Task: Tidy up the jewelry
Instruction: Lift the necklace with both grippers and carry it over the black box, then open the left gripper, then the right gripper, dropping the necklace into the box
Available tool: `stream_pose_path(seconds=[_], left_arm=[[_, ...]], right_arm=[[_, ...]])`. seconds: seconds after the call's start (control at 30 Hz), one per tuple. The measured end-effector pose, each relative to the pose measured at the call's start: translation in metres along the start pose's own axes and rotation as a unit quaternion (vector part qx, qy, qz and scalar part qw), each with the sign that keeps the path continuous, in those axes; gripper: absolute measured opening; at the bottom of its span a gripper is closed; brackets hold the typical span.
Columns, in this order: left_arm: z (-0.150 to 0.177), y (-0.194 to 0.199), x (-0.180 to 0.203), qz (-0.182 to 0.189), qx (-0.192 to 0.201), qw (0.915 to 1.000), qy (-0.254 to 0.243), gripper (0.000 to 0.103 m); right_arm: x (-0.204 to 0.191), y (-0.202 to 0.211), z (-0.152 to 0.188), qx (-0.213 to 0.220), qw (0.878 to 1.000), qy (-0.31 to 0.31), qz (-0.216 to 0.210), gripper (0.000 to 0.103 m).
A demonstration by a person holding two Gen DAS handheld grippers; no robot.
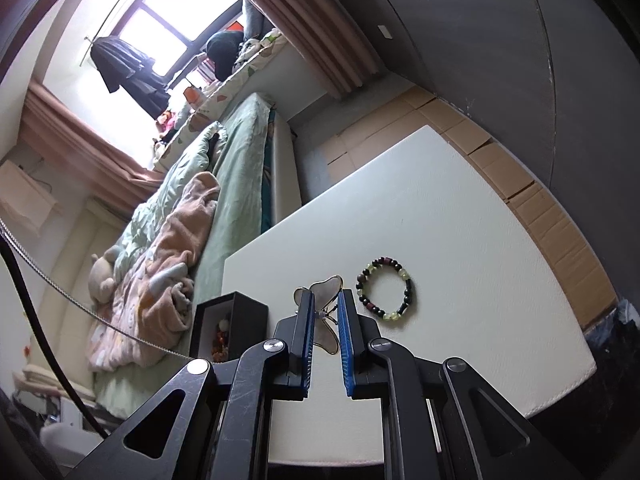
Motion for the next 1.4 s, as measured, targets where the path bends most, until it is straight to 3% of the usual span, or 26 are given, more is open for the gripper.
stream_pose_path(seconds=[0.4,0.87,1.2,1.4], left_arm=[[0.014,-0.018,-0.025,-0.019,-0.013,0.9997,0.004,0.004],[0.099,-0.087,-0.070,-0.033,-0.087,0.9941,0.055,0.004],[0.198,-0.141,-0.104,-0.049,-0.174,0.9768,0.115,0.004],[0.225,-0.151,-0.115,-0.041,-0.214,0.9644,0.150,0.006]], right_arm=[[-0.004,-0.006,0.003,-0.004,1.000,0.005,-0.005,0.013],[-0.006,-0.007,0.002,-0.006,1.000,0.015,-0.005,0.013],[-0.027,-0.007,0.002,0.000,0.999,0.030,-0.035,0.013],[-0.056,-0.018,0.001,-0.002,0.997,0.058,-0.051,0.013]])
Point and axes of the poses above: each gripper's, at about its wrist camera, not at the fingertips, and y roughly against the way its jaws point, x to its right, z to its underside, the point moved 9 cm from there along -y, roughly the way its jaws point, and after that the axes turned 5 degrees about y, right-handed, at the moved point
